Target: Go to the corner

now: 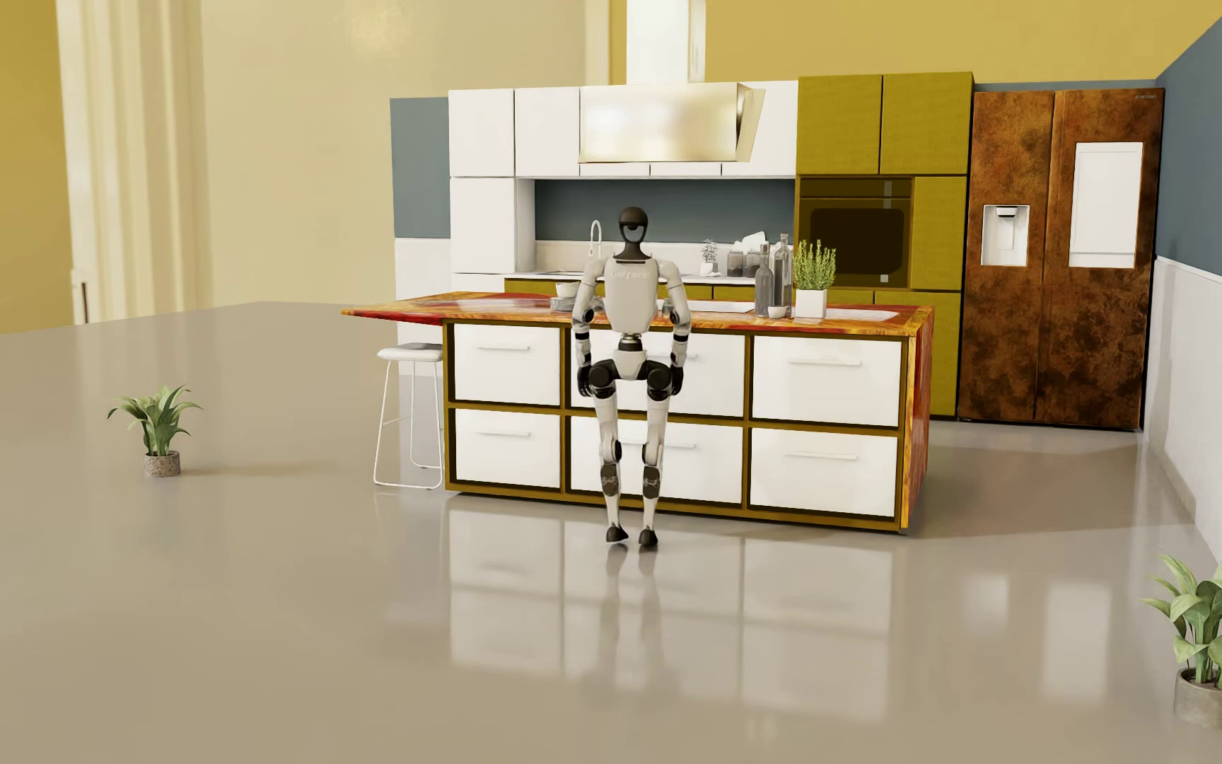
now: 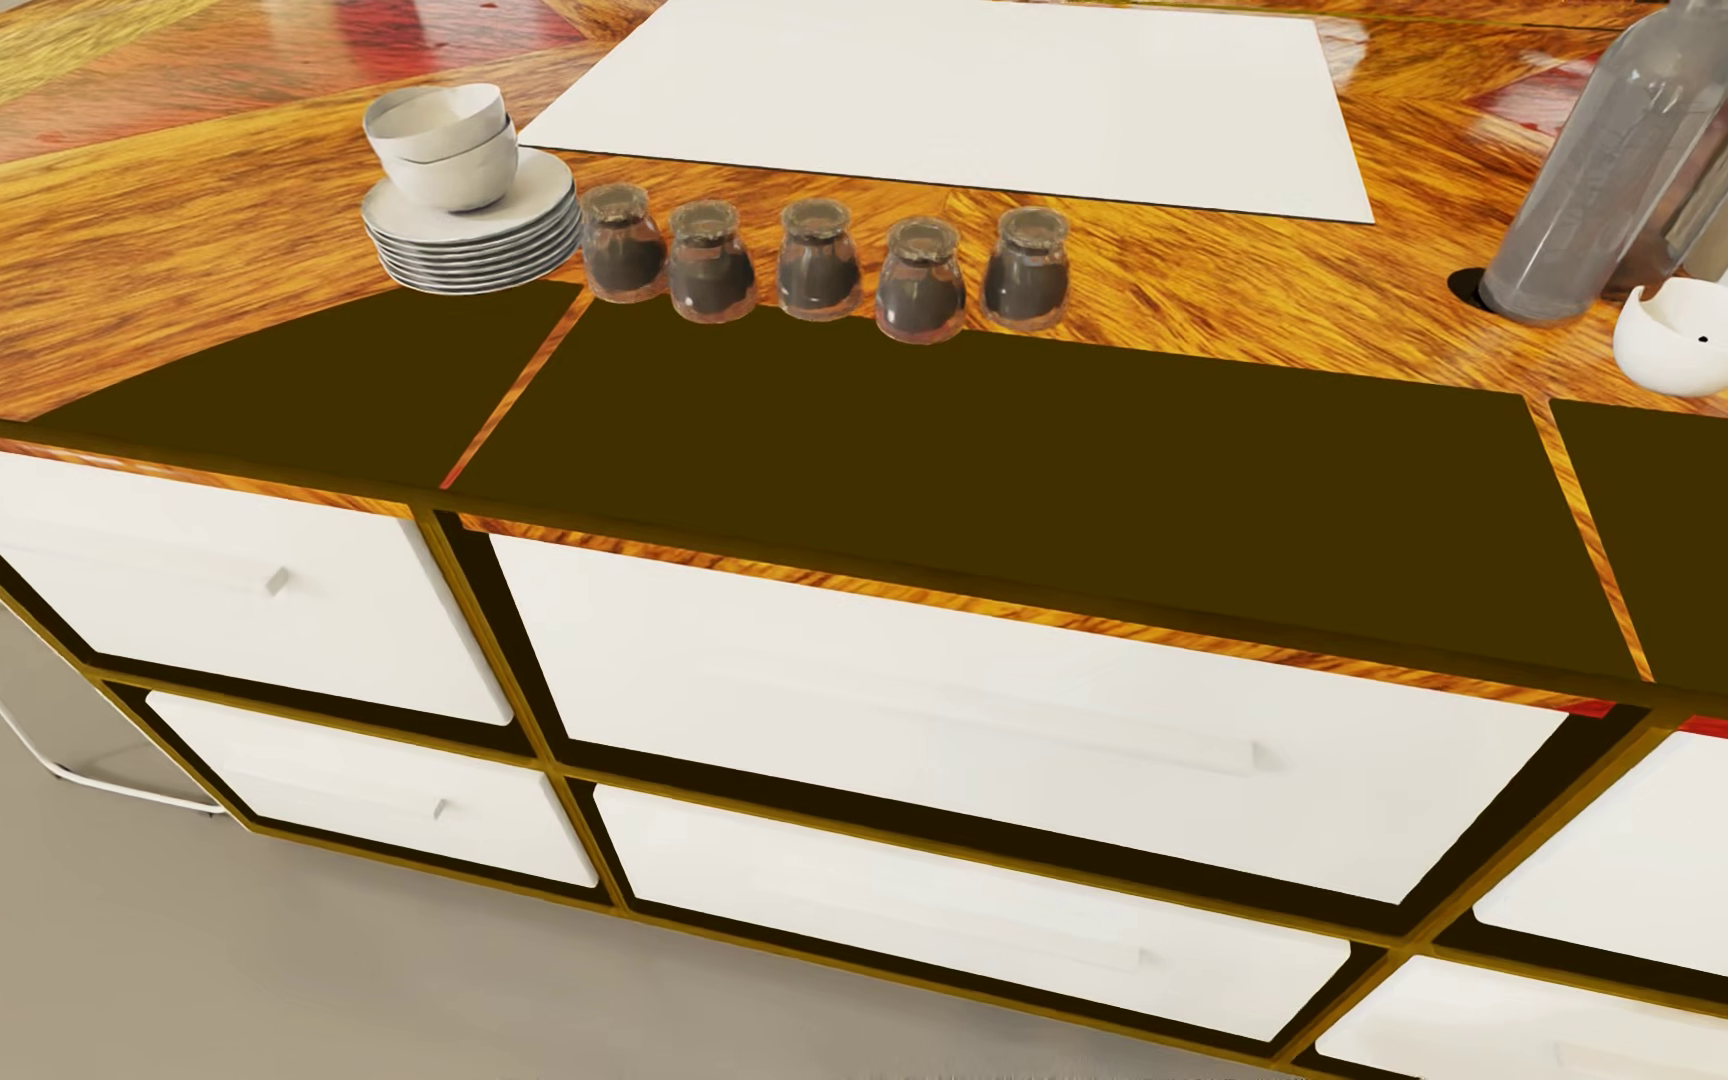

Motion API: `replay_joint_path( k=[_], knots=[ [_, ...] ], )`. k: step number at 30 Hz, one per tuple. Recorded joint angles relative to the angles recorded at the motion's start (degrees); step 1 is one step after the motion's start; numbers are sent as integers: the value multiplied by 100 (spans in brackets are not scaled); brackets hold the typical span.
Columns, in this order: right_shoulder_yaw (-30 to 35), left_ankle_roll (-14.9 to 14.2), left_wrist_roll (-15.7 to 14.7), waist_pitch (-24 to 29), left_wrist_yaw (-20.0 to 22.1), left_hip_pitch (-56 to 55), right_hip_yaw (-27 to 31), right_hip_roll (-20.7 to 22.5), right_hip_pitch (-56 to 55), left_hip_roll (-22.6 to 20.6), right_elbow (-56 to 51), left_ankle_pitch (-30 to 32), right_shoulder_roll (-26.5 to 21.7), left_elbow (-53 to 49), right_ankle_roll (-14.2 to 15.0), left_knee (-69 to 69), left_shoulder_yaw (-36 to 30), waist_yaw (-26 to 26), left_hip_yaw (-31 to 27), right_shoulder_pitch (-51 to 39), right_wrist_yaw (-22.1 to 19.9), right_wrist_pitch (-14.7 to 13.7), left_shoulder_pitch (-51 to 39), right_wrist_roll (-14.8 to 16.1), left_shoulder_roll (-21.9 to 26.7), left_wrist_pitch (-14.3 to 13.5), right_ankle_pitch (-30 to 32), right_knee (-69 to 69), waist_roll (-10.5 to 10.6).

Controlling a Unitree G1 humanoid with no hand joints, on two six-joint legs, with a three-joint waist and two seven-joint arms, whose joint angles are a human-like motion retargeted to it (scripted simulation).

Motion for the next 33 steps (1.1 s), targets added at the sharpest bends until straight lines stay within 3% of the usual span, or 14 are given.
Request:
replay_joint_path(
  k=[10,11,33],
  knots=[
    [116,0,0,23,0,-55,0,43,-23,8,-25,-18,-50,-31,0,64,-88,187,0,-60,0,0,-77,0,38,0,4,4,-3],
    [77,0,0,27,0,-34,0,29,-19,10,-15,-18,-37,43,0,53,147,199,0,-57,0,0,-60,0,-22,0,16,17,-1],
    [65,0,0,1,0,-58,0,-6,27,-13,-13,-69,-43,29,0,94,184,125,0,-25,0,0,-16,0,-23,0,2,-33,-3]
  ],
)
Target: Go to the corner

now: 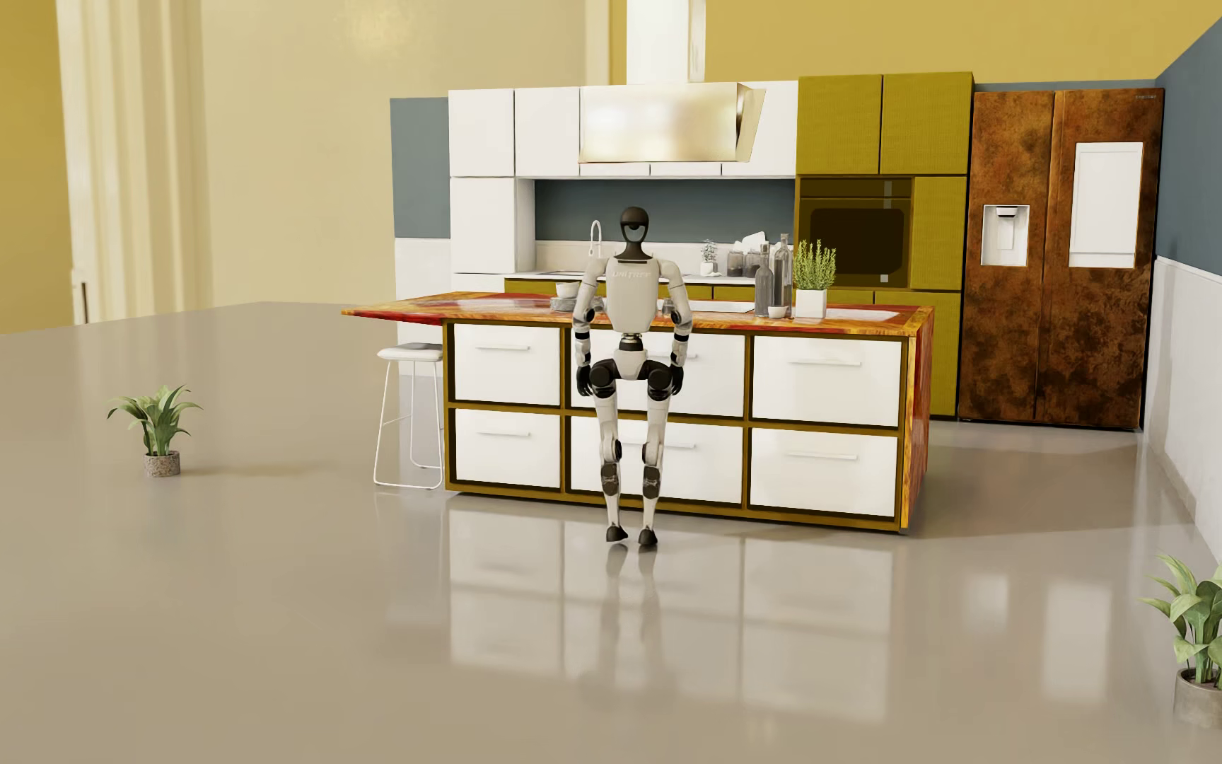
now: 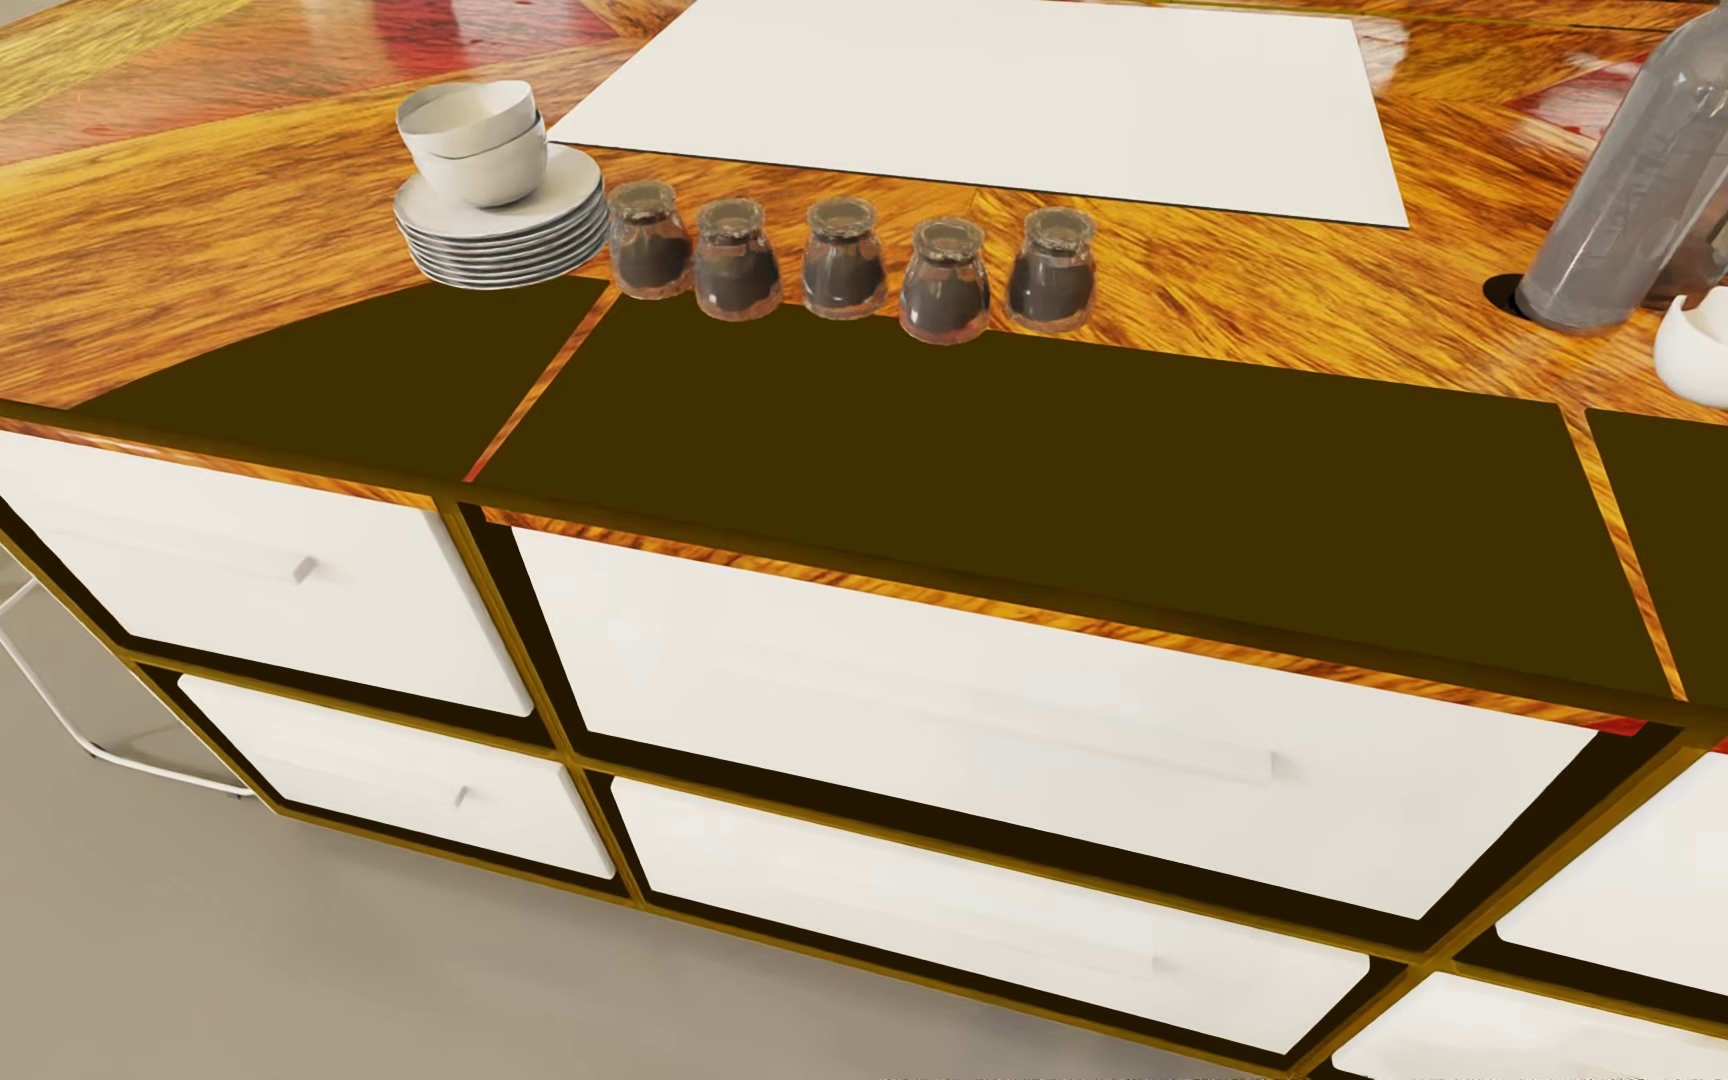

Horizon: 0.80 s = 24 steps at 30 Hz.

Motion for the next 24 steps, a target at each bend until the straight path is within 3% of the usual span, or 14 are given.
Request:
replay_joint_path(
  k=[6,16,24],
  knots=[
    [37,0,0,-30,0,-13,0,-8,-22,-4,-6,-4,18,-29,0,-2,-156,10,0,-4,0,0,-24,0,41,0,-23,2,-24],
    [-229,0,0,-119,0,-34,0,-3,-57,41,-82,-62,81,-135,0,24,145,-41,0,131,0,0,93,0,-61,0,3,25,12],
    [-327,0,0,-51,0,-46,0,42,-41,105,-88,-114,109,-115,0,44,-53,-373,0,144,0,0,105,0,-112,0,10,-9,129]
  ],
)
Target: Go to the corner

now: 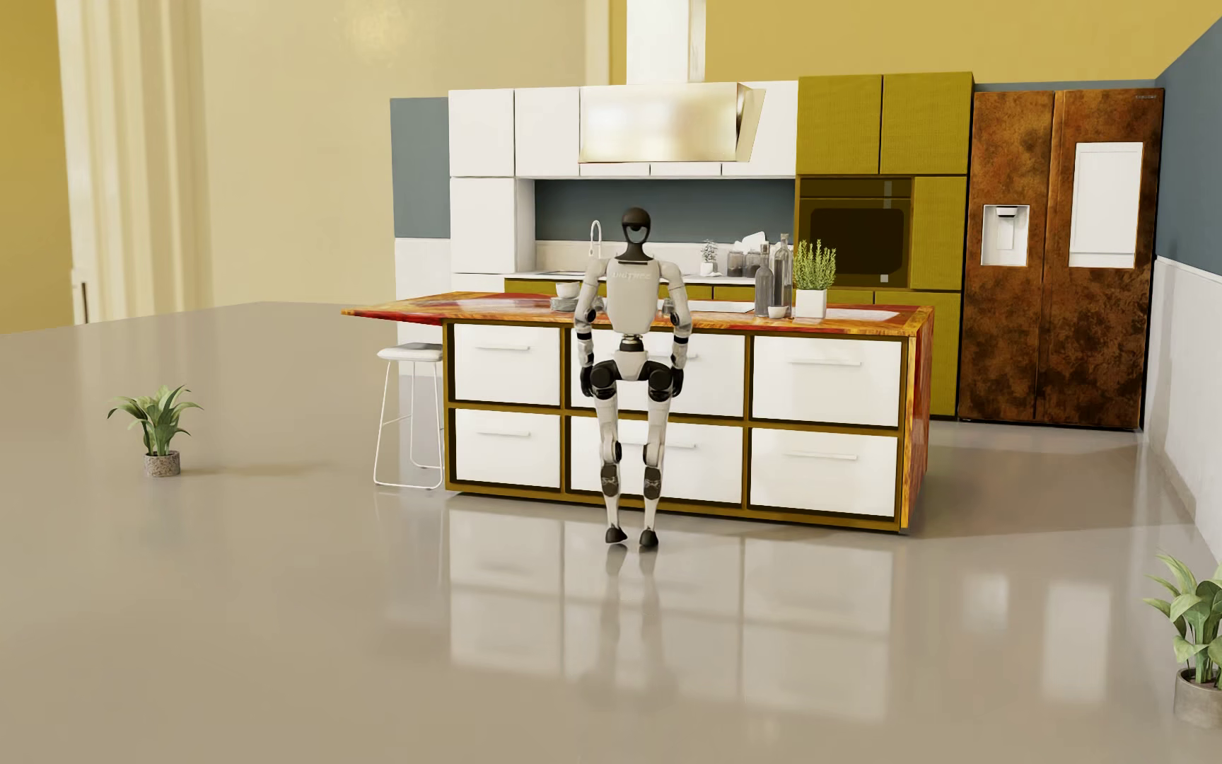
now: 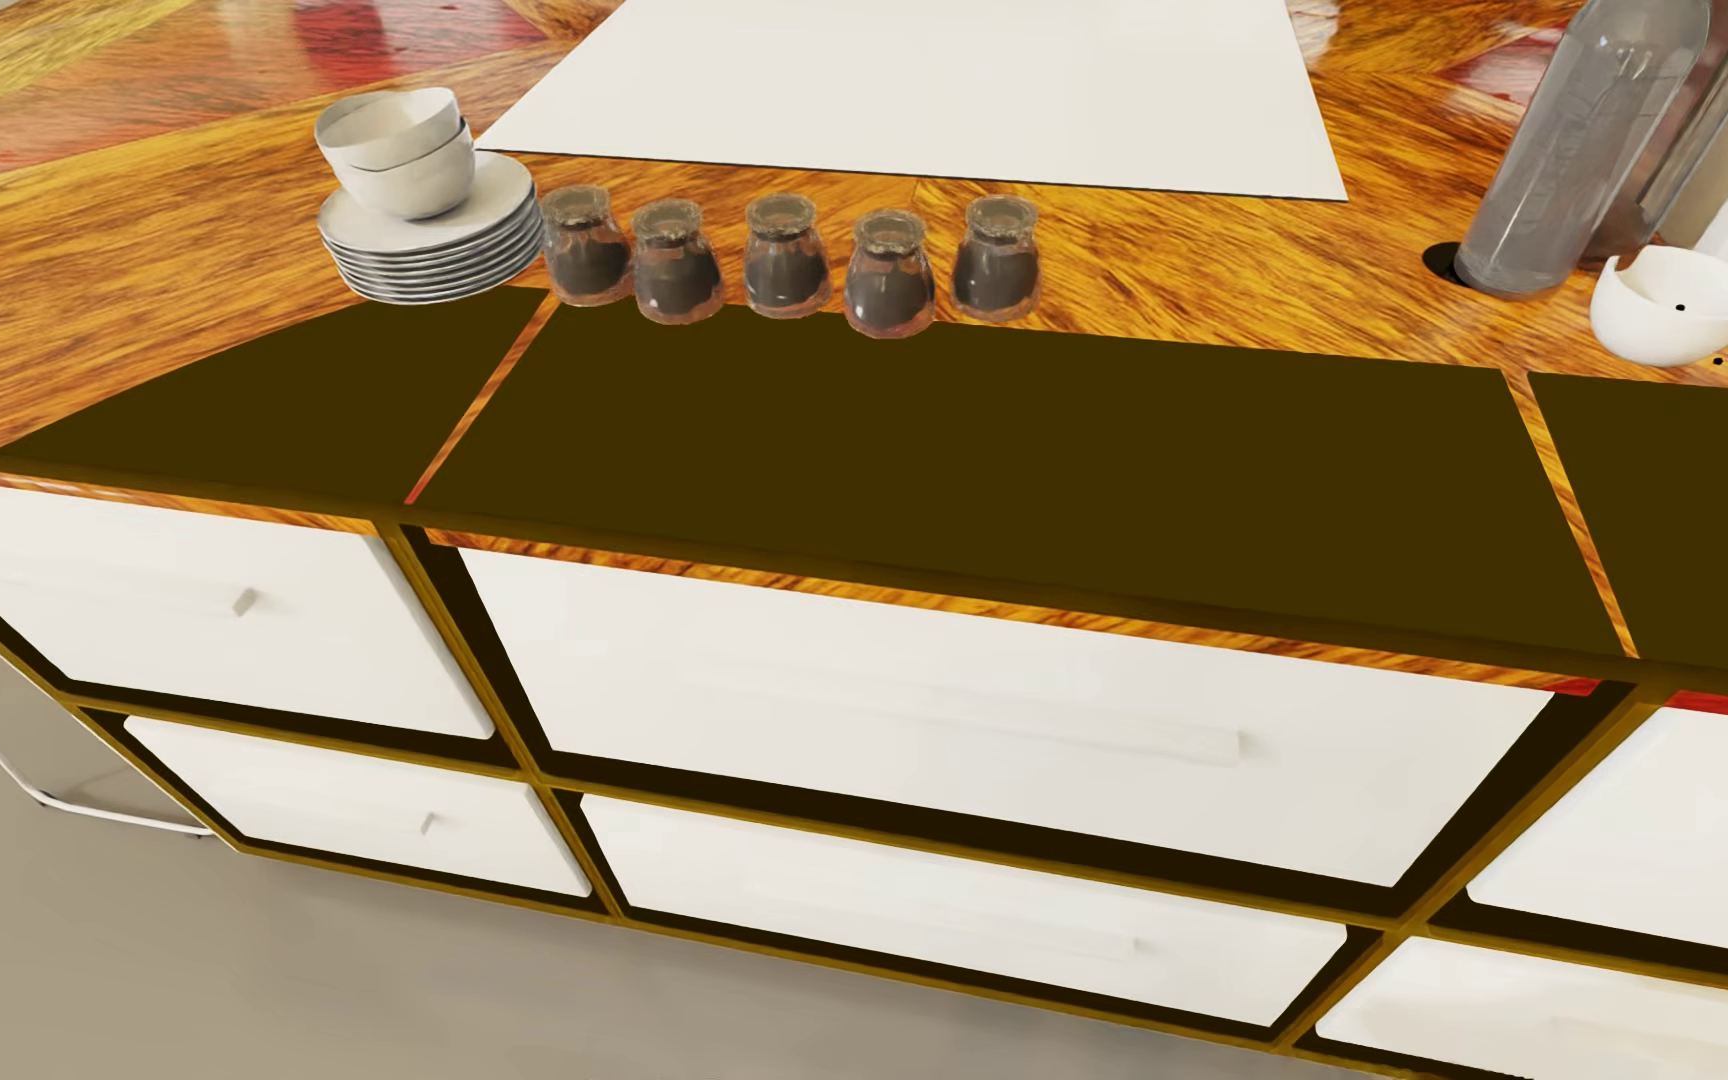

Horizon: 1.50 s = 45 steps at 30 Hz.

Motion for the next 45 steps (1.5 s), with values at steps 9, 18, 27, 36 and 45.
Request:
replay_joint_path(
  k=[9,18,27,36,45],
  knots=[
    [31,0,0,-26,0,-64,0,-45,-84,-27,46,5,-74,-115,0,-10,-327,-179,0,-115,0,0,-32,0,-24,0,-15,14,78],
    [17,0,0,-70,0,36,0,-57,-14,-32,42,29,-87,-139,0,-113,-382,-192,0,-55,0,0,-19,0,-14,0,-42,-14,113],
    [98,0,0,-114,0,-43,0,-81,-57,-56,55,-37,-94,-208,0,-14,-489,-261,0,-72,0,0,-13,0,27,0,-26,11,68],
    [129,0,0,-31,0,-103,0,-78,-103,-51,117,-57,-236,-307,0,18,-669,-697,0,-275,0,0,142,0,-10,0,8,7,204],
    [55,0,0,132,0,-130,0,57,-150,71,164,-51,-399,-577,0,43,-631,-1236,0,-578,0,0,265,0,-47,0,-38,17,580]
  ],
)
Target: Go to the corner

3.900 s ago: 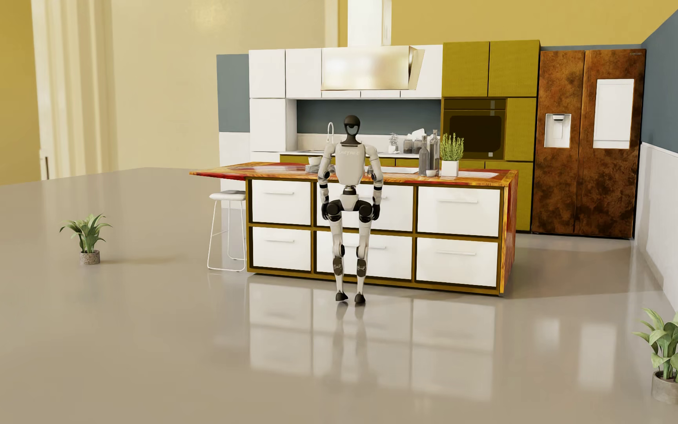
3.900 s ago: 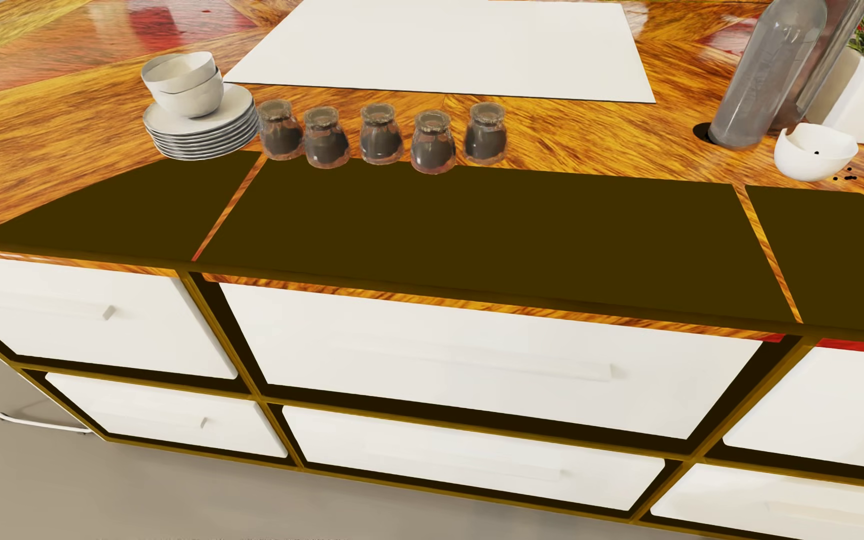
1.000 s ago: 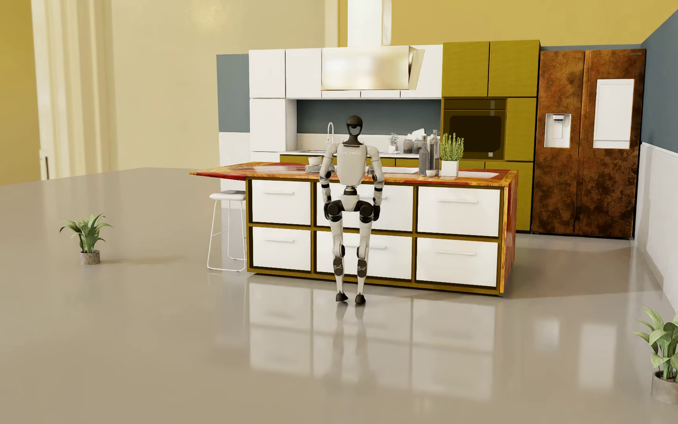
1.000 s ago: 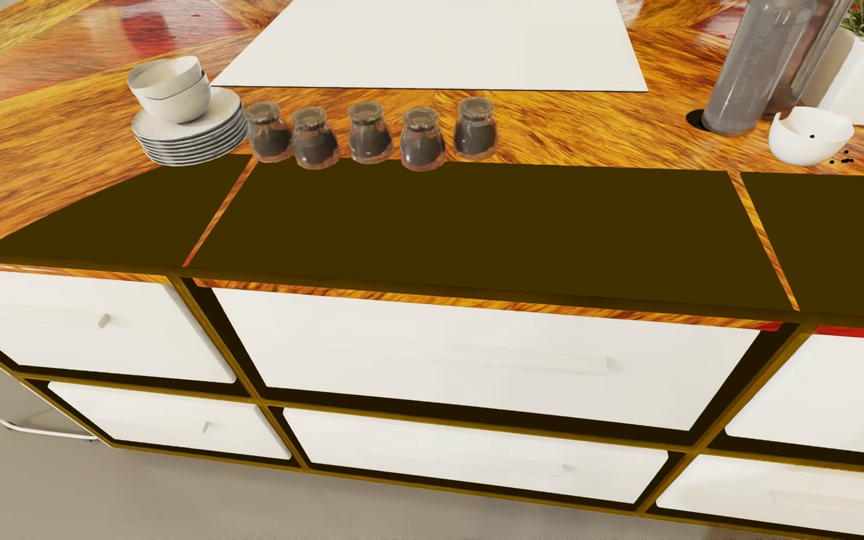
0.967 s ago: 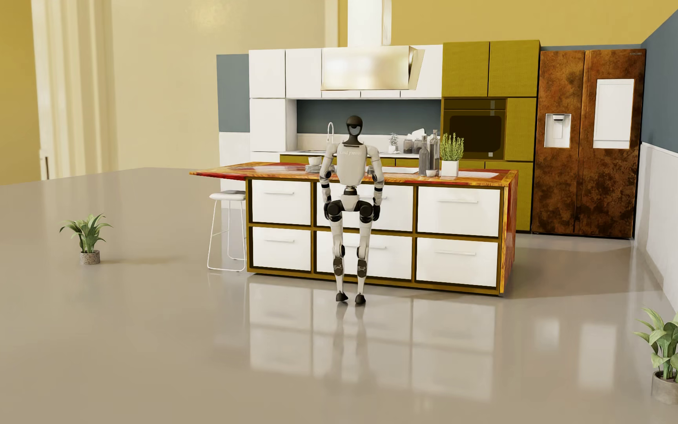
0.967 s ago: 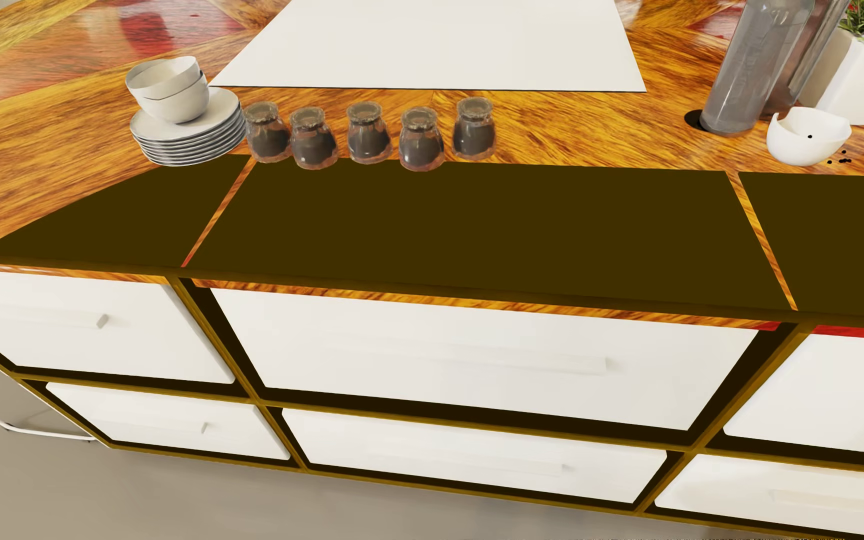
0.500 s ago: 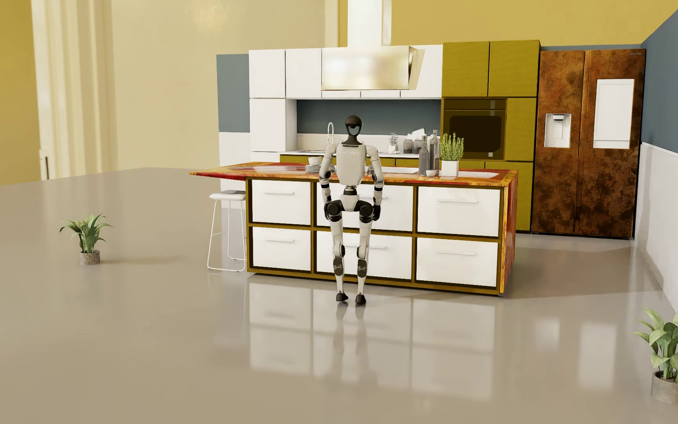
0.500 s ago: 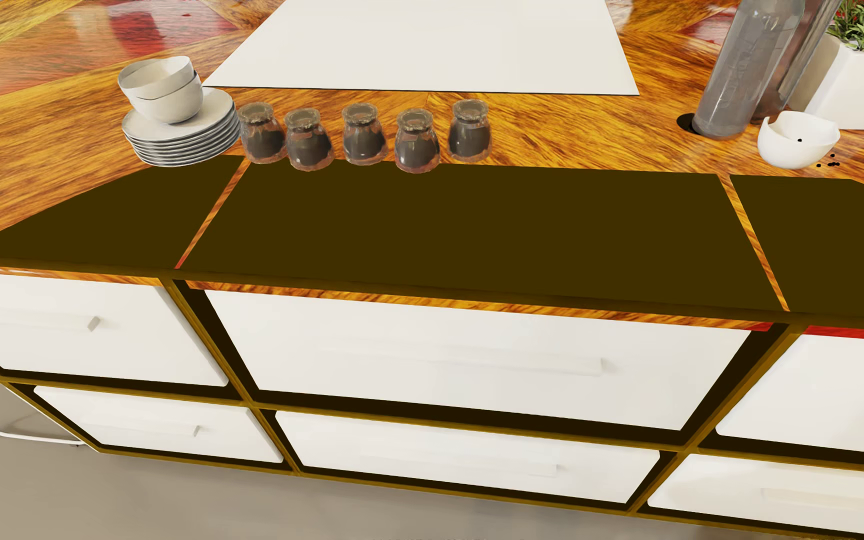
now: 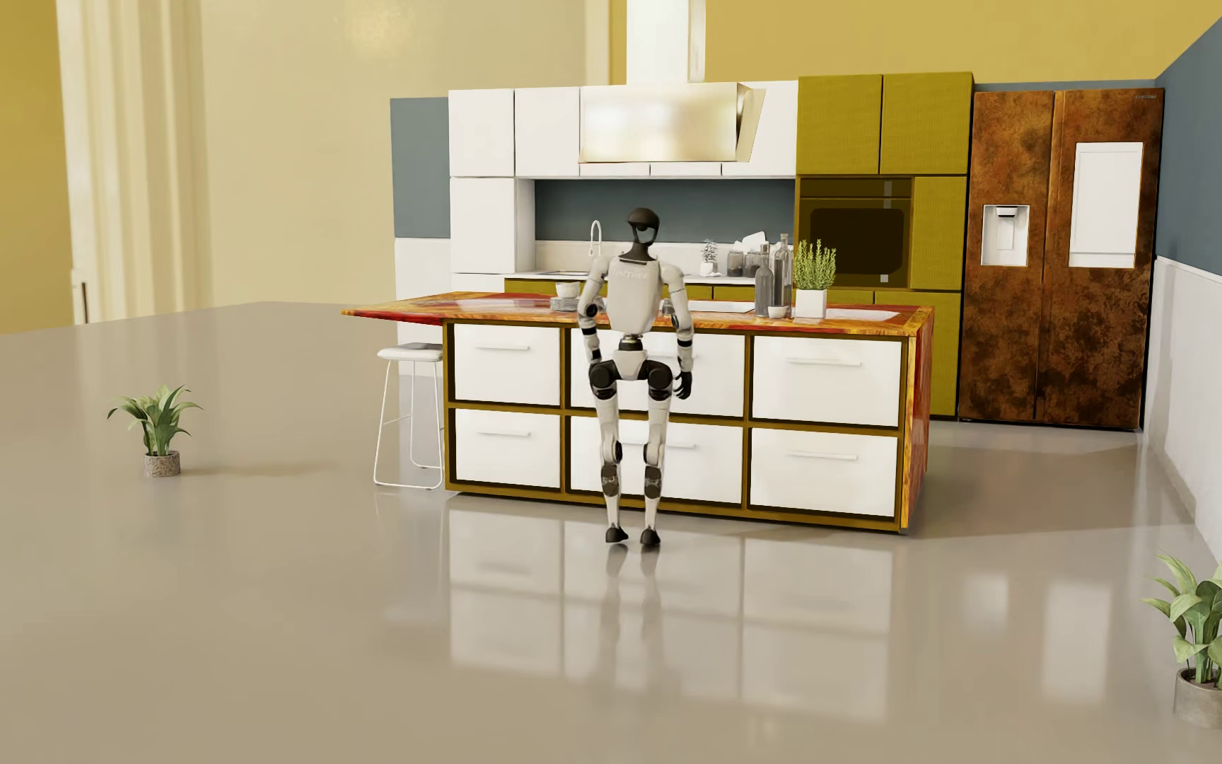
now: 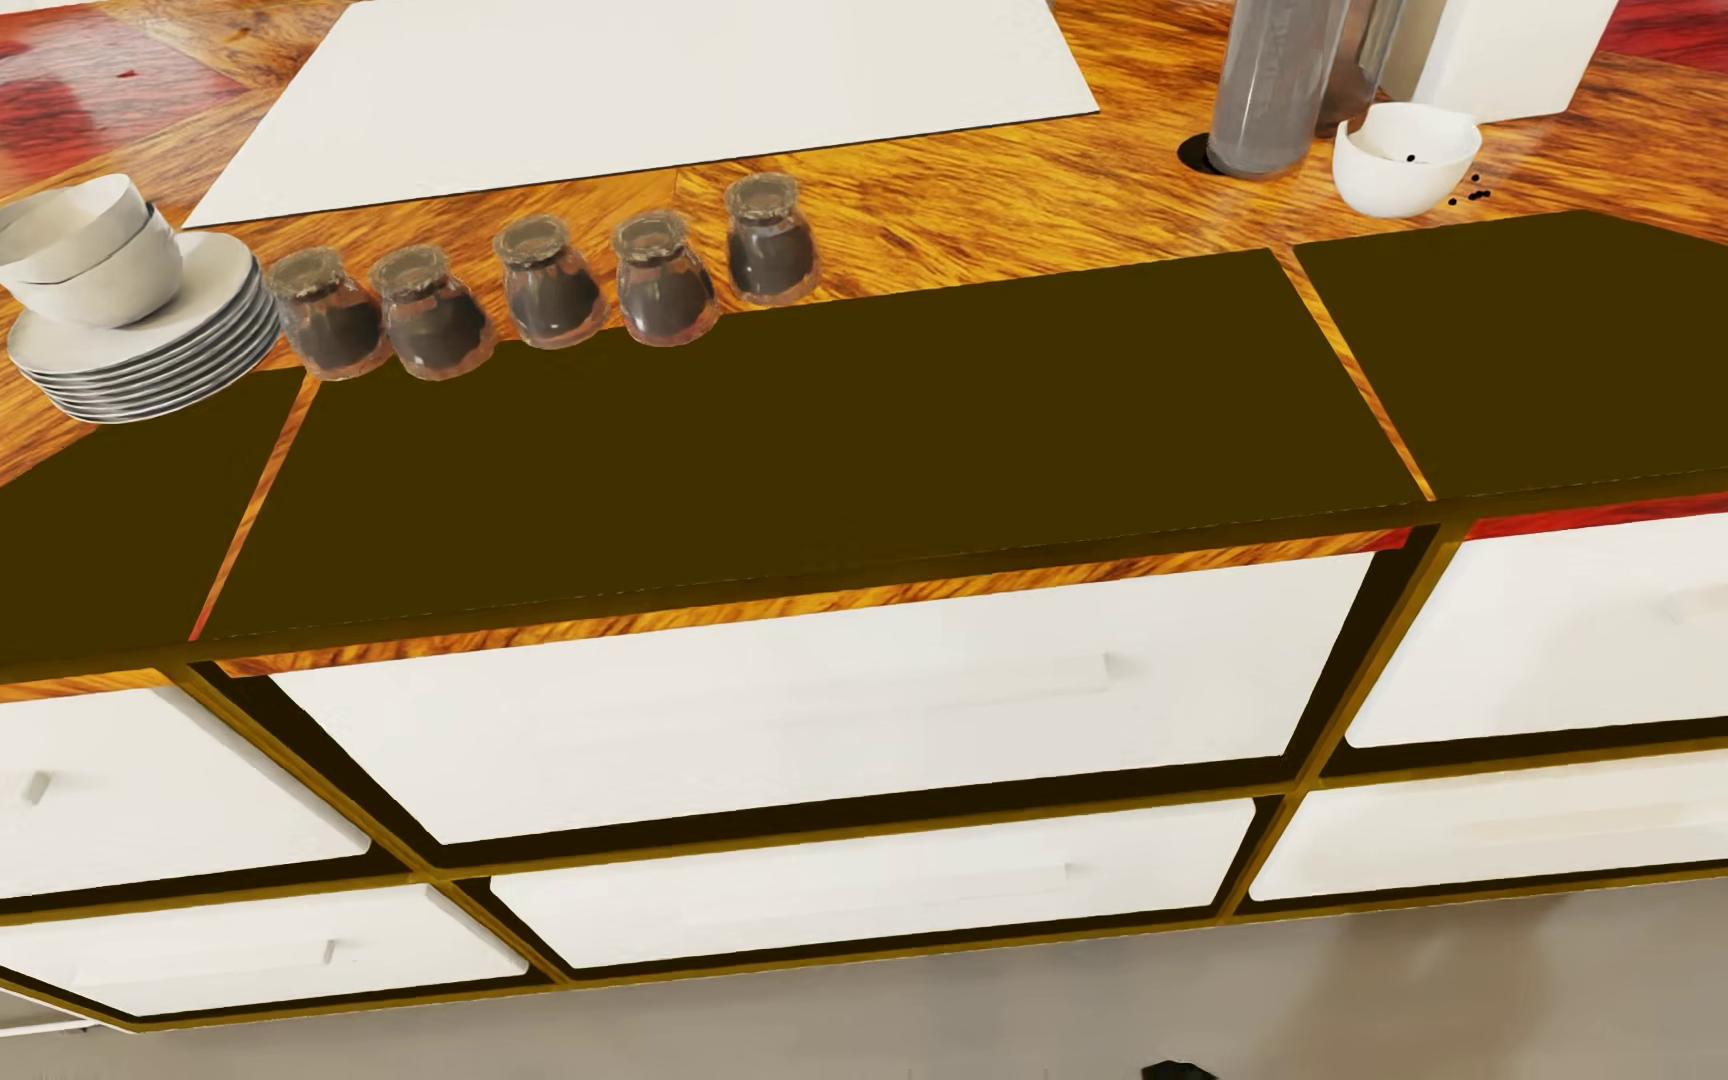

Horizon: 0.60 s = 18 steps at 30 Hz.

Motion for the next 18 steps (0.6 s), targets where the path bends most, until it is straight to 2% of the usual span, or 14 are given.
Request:
replay_joint_path(
  k=[3,8,18],
  knots=[
    [9,0,0,-12,0,121,0,-4,9,0,32,73,-23,-98,0,-141,-137,48,0,24,0,0,-17,0,78,0,-56,25,29],
    [40,0,0,10,0,82,0,-14,-29,-11,46,49,-21,-57,0,-105,11,-108,0,-20,0,0,-59,0,101,0,-69,35,41],
    [-11,0,0,-19,0,112,0,-37,-5,-9,13,2,-26,-131,0,-96,-91,-121,0,12,0,0,8,0,-17,0,-95,51,57]
  ],
)
